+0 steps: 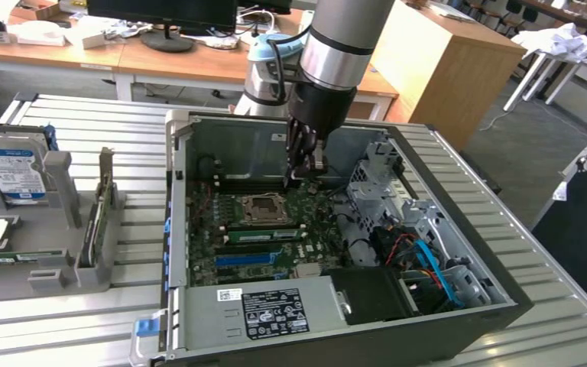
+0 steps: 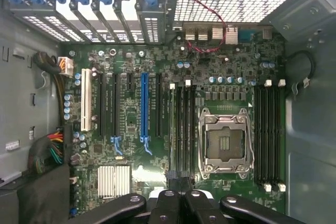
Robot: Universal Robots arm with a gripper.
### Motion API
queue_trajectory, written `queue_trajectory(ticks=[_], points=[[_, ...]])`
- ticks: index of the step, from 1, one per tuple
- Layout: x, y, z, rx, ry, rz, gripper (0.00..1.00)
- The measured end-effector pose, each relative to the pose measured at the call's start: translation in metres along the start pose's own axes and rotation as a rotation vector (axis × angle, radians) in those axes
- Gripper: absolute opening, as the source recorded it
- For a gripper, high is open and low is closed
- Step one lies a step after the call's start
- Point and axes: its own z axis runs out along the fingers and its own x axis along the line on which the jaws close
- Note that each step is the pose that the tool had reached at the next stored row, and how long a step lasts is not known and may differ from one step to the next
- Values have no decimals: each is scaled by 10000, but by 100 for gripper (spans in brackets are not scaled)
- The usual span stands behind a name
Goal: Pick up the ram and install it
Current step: 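Press down the ram until it locks into place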
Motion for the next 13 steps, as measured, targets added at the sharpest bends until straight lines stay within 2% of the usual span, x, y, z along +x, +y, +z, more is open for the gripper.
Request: queue_trajectory(ticks=[13], points=[[0,0,4,49,-73,2179,11]])
